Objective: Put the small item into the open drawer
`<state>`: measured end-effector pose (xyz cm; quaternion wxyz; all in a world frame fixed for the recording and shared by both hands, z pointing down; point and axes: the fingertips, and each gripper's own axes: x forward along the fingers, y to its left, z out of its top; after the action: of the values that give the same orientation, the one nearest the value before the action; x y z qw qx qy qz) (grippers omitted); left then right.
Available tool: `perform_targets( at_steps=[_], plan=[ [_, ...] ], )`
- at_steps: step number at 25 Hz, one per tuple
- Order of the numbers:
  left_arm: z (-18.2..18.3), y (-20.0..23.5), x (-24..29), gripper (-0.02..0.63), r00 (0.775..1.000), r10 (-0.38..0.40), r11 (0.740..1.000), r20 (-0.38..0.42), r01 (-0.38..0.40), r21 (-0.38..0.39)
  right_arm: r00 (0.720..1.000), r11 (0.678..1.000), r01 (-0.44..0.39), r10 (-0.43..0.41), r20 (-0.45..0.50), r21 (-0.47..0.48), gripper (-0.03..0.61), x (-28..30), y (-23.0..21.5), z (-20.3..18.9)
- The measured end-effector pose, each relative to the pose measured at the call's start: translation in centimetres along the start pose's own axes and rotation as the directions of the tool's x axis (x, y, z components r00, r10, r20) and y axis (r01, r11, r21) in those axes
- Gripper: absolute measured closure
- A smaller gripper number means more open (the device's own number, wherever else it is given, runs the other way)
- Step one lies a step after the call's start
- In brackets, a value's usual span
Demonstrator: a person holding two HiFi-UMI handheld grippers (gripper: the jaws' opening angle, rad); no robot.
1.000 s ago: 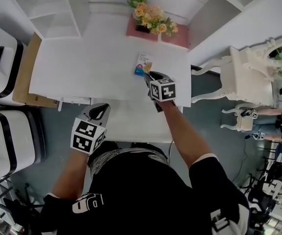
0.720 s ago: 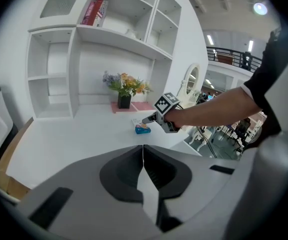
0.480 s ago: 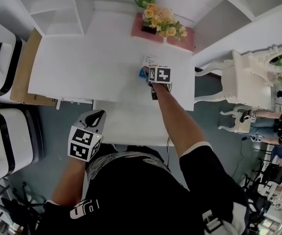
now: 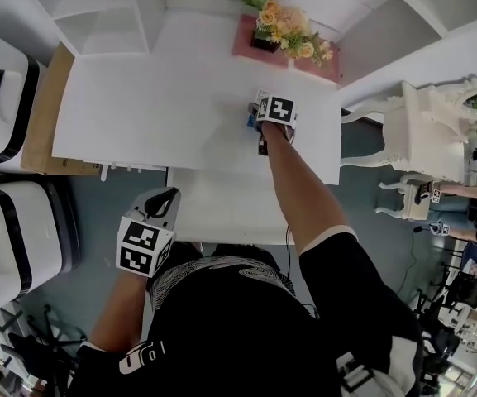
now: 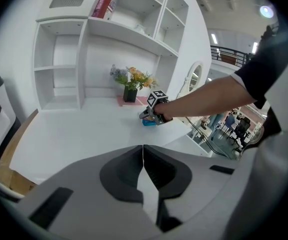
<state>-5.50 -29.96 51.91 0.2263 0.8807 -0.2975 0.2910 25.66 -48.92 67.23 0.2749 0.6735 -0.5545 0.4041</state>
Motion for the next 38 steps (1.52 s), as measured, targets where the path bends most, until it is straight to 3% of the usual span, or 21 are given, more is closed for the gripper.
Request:
perform_targets(
  at_steps=[4,14,28,33,38],
  plan=[
    [-0.1,1.1,-0.7,0.598,1.000,0.019,1.000,0.000,-0.019,-0.007,1.000,0.999,0.001,0.000,-0.020,0.048,0.147,0.9,0.2,-0.3],
    [-0.8,1.3,-0.8,0.598,1.000,0.007,1.000,-0.005,-0.007,-0.023,0.998,1.000,0.028,-0.028,-0.049,0.006,0.141,1.5,0.3,-0.4],
    [0.3,-0.7,-0.5,0.597,0.998,-0.063,0.997,0.025,0.062,0.036,0.997,0.992,-0.083,0.083,0.001,0.099,0.141,-2.9,0.1,-0.8],
    [0.7,-0.5,-1.2,0.597,0.997,-0.070,0.997,0.045,0.068,0.040,0.975,0.951,-0.217,0.201,0.092,0.222,0.141,-6.7,0.6,-1.4],
    [1.0,-0.1,-1.8,0.598,0.995,-0.081,0.995,0.051,0.078,0.059,0.923,0.856,-0.376,0.313,0.224,0.354,0.141,-11.5,1.0,-2.3]
  ],
)
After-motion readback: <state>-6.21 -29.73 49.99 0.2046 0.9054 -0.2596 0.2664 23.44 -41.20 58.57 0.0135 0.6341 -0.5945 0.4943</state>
